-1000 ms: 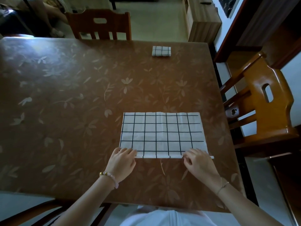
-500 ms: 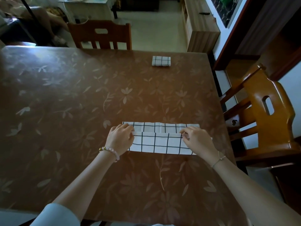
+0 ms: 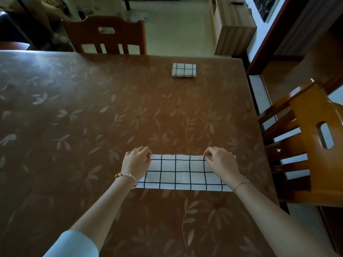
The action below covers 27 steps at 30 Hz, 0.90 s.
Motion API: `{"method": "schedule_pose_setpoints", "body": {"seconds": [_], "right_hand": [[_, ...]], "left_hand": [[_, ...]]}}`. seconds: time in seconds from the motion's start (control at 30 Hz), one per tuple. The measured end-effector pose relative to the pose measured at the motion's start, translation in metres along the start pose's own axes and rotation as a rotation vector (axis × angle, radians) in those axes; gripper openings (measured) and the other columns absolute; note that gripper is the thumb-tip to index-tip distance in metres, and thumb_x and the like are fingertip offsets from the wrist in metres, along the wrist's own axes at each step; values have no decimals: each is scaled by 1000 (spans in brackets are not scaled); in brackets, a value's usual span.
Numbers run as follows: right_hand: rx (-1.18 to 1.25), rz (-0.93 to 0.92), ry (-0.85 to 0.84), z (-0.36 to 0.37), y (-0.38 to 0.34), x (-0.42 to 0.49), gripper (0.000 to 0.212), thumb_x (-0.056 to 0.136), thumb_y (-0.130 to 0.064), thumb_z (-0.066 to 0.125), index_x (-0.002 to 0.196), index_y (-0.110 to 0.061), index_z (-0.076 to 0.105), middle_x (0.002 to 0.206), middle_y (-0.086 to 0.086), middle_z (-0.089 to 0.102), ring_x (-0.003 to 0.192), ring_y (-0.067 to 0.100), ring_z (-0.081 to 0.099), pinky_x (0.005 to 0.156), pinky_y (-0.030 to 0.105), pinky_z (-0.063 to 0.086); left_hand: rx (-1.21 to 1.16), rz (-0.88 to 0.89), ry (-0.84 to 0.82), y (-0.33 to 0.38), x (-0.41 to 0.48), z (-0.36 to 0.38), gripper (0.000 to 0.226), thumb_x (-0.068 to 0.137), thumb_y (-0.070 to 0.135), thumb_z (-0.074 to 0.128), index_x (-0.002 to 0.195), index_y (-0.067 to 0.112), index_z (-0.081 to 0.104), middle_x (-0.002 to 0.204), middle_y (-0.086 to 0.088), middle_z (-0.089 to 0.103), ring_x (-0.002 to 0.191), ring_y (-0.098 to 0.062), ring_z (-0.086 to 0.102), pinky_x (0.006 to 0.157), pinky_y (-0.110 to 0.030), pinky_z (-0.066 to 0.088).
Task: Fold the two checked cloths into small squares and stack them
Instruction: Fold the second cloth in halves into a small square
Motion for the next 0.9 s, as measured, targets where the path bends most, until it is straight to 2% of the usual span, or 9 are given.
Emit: {"method": "schedule_pose_setpoints", "body": {"seconds": [0.23, 0.4, 0.5, 0.57, 0.63, 0.73, 0.83, 0.9], "right_hand": [[5, 20, 36, 9, 3, 8, 12, 89, -20, 57, 96, -19, 66, 94, -4, 65, 90, 18, 55, 74, 33, 45], [-14, 30, 90, 9, 4, 7, 16, 85, -19, 63, 101, -17, 66, 97, 0, 64, 93, 23, 54, 75, 36, 46], [-54, 17, 149, 8, 4, 5, 29, 76, -18, 74, 103, -16, 66, 99, 3, 62, 94, 26, 55, 76, 38, 48], [-55, 13, 163, 8, 4, 5, 39, 74, -18, 75, 111, -15, 63, 107, 6, 61, 101, 28, 55, 84, 42, 47], [-67, 3, 201, 5, 1, 1, 44, 77, -16, 72, 119, -12, 58, 116, 8, 59, 110, 29, 53, 92, 48, 44], [-27, -22, 281, 2, -14, -12, 38, 85, -11, 58, 123, -9, 55, 121, 8, 57, 118, 26, 50, 102, 50, 39], [62, -65, 250, 14, -36, -32, 38, 91, -13, 44, 128, -9, 52, 127, 7, 55, 125, 23, 46, 110, 47, 31], [61, -85, 193, 28, -48, -41, 42, 95, -20, 34, 134, -10, 46, 134, 6, 51, 131, 22, 41, 110, 47, 31]], "left_hand": [[57, 2, 91, -1, 4, 6, 6, 80, 9, 64, 78, 14, 64, 76, 2, 62, 73, -23, 59, 69, -36, 43], [90, -4, 107, 0, 8, 9, 12, 80, 9, 66, 92, 12, 64, 84, -1, 66, 79, -24, 62, 73, -40, 47], [145, 13, 126, 1, 7, 10, 18, 75, 9, 70, 92, 11, 65, 85, -4, 65, 80, -28, 62, 72, -41, 48], [194, 30, 157, 5, 5, 7, 24, 71, 8, 73, 94, 10, 65, 90, -6, 65, 85, -29, 62, 75, -42, 49], [200, 60, 204, 16, 1, 3, 28, 71, 6, 72, 98, 10, 65, 98, -8, 64, 92, -29, 61, 81, -43, 48], [115, 134, 237, 44, -15, 7, 29, 74, 3, 67, 103, 7, 65, 107, -10, 64, 103, -30, 59, 91, -45, 47], [63, 191, 166, 72, -34, 28, 36, 82, 6, 61, 118, 6, 60, 122, -10, 60, 118, -29, 54, 100, -48, 43], [86, 206, 96, 80, -41, 43, 41, 91, 18, 44, 130, 8, 51, 134, -7, 53, 129, -26, 45, 106, -48, 36]]}}
Point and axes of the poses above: each hand's wrist, its own x-axis towards the middle knuckle, its own z-axis out of the palm, y = z × x, the point moved 7 cm from there along x, towards the middle knuckle
